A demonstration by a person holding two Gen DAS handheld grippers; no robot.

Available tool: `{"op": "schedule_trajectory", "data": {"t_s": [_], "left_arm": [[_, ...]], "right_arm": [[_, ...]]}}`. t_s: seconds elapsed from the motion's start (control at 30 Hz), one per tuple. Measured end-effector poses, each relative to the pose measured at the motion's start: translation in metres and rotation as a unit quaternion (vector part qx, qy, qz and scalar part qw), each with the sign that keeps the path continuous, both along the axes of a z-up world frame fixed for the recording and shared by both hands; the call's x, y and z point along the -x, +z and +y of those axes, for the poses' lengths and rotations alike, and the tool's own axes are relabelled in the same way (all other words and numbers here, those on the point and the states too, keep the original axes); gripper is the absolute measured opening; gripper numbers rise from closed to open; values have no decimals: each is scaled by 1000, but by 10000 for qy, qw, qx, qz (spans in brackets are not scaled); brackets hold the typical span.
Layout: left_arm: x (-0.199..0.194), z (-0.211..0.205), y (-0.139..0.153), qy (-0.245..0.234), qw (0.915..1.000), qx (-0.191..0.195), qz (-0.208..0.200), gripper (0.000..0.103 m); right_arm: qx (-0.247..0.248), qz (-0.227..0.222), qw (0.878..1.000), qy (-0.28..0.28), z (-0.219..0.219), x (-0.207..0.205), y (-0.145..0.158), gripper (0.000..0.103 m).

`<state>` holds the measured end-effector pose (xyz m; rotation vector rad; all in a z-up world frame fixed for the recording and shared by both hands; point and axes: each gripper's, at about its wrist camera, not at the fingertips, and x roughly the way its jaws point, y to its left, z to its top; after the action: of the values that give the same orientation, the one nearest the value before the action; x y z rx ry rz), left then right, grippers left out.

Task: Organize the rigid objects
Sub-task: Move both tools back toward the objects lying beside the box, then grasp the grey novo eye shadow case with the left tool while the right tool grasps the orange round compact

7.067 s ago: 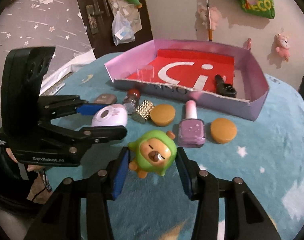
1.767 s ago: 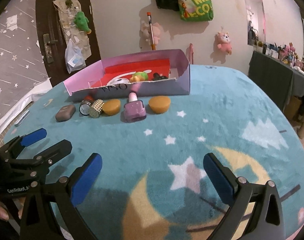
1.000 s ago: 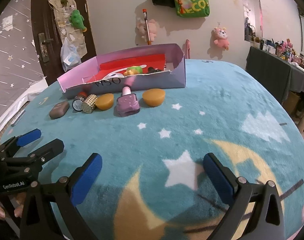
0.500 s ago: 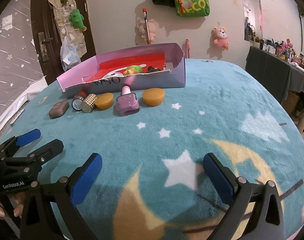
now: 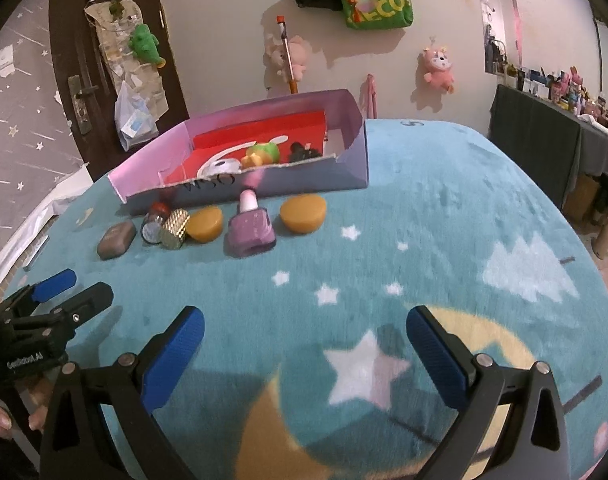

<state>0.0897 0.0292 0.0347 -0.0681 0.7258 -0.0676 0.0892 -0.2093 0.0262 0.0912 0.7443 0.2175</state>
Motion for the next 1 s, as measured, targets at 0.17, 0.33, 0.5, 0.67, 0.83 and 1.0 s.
{"op": "schedule_trajectory", "data": {"t_s": [0.17, 0.33, 0.5, 0.67, 0.83, 1.0], "left_arm": [[-20, 20, 2, 127, 9997, 61, 199, 103], [-37, 35, 4, 198, 9989, 82, 415, 103], [-52, 40, 3, 213, 9979, -43, 618, 103], [-67, 43, -1, 242, 9961, -46, 846, 103], [-79, 44, -5, 257, 9949, -96, 974, 102], [-86, 43, -7, 280, 9937, -138, 1073, 102]], "right_arm": [[-55, 130, 9999, -70, -1, -17, 7, 103], [-141, 195, 9996, -128, -6, -36, 14, 103], [44, 321, 9992, -239, -7, -58, 15, 103], [239, 450, 9983, -299, -6, -79, 14, 103], [319, 583, 9974, -293, -4, -95, 11, 103], [355, 727, 9965, -231, -4, -106, 7, 103]]}}
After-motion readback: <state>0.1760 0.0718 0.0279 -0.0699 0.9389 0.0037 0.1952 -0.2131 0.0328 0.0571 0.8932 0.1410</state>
